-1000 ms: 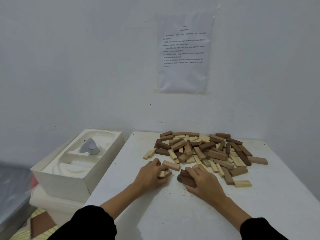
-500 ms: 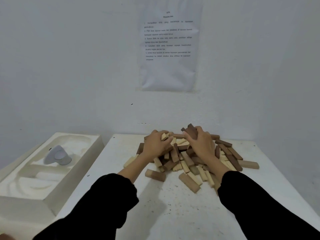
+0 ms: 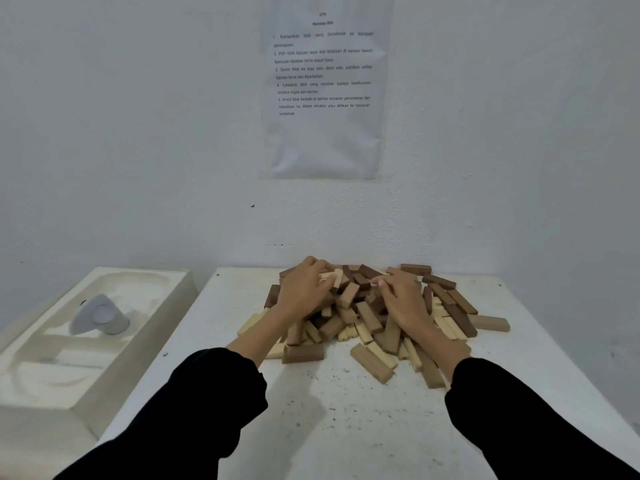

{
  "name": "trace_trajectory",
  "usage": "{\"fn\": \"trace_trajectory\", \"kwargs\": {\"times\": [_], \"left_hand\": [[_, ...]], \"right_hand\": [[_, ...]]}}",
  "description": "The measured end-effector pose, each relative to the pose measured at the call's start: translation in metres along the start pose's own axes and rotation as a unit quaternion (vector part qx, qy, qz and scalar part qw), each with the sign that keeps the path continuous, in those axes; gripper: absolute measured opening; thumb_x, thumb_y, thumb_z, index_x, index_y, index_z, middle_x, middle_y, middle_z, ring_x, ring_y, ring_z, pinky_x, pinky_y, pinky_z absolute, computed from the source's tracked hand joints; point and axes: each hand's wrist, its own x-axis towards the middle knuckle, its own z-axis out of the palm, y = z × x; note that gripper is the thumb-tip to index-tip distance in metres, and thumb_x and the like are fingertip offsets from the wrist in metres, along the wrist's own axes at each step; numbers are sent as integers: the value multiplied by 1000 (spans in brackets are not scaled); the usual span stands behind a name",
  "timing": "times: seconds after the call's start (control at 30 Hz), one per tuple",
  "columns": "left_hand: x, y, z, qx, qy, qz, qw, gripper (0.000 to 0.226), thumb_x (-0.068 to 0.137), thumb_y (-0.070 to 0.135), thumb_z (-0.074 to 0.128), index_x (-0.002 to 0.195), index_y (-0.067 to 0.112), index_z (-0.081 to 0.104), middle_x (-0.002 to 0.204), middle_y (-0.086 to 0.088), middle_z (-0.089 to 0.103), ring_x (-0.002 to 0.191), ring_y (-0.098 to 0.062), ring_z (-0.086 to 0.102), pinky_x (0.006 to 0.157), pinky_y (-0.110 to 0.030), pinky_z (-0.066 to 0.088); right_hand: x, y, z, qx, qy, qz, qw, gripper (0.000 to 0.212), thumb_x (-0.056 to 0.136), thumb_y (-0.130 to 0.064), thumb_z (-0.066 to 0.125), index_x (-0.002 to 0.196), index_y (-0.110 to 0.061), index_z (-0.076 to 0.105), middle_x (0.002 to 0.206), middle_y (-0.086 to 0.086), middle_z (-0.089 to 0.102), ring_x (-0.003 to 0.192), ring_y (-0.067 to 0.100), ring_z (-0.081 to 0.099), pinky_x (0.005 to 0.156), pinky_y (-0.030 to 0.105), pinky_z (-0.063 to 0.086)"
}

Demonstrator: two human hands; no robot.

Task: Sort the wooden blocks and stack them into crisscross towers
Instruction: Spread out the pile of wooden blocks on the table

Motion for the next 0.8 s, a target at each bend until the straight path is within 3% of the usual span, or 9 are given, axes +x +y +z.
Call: {"fn": "trace_trajectory", "kwargs": {"times": [0.13, 0.33, 0.53, 0.67, 0.8], "left_hand": [[-17, -7, -10, 4, -42, 29, 999, 29, 99, 32, 43, 117, 17, 59, 117, -4, 54, 102, -19, 55, 84, -30, 43], [-43, -2, -30, 58, -78, 47, 994, 30, 100, 30, 42, 118, 13, 59, 136, -9, 46, 121, -23, 46, 94, -33, 41], [-95, -7, -19, 9, -58, 24, 998, 27, 96, 20, 48, 118, 11, 59, 123, -6, 47, 116, -23, 44, 88, -26, 35], [-152, -10, 5, -22, -10, -10, 1000, 33, 93, 21, 53, 126, 20, 53, 141, -8, 32, 134, -25, 26, 105, -33, 26], [-187, -7, 21, 16, -11, -77, 997, 44, 93, 33, 47, 136, 26, 39, 154, -8, 10, 143, -22, 5, 115, -38, 10]], "right_hand": [[-15, -10, -3, -20, -4, -5, 1000, 30, 99, -18, 41, 111, -13, 67, 108, 7, 65, 109, 24, 54, 87, 37, 46], [-42, -30, -17, -47, -29, -47, 997, 27, 95, -12, 45, 108, -17, 69, 106, 2, 67, 103, 20, 57, 88, 38, 47], [-100, -44, -19, -88, -8, -42, 995, 24, 88, -11, 56, 109, -15, 66, 101, 6, 57, 102, 22, 47, 84, 36, 41], [-149, -36, -9, -119, 35, -64, 990, 31, 71, -4, 67, 101, -11, 68, 93, 10, 55, 91, 30, 51, 75, 41, 47], [-179, -27, -10, -112, 0, -64, 992, 36, 74, -2, 69, 109, -8, 65, 107, 15, 54, 114, 28, 36, 85, 41, 45]]}}
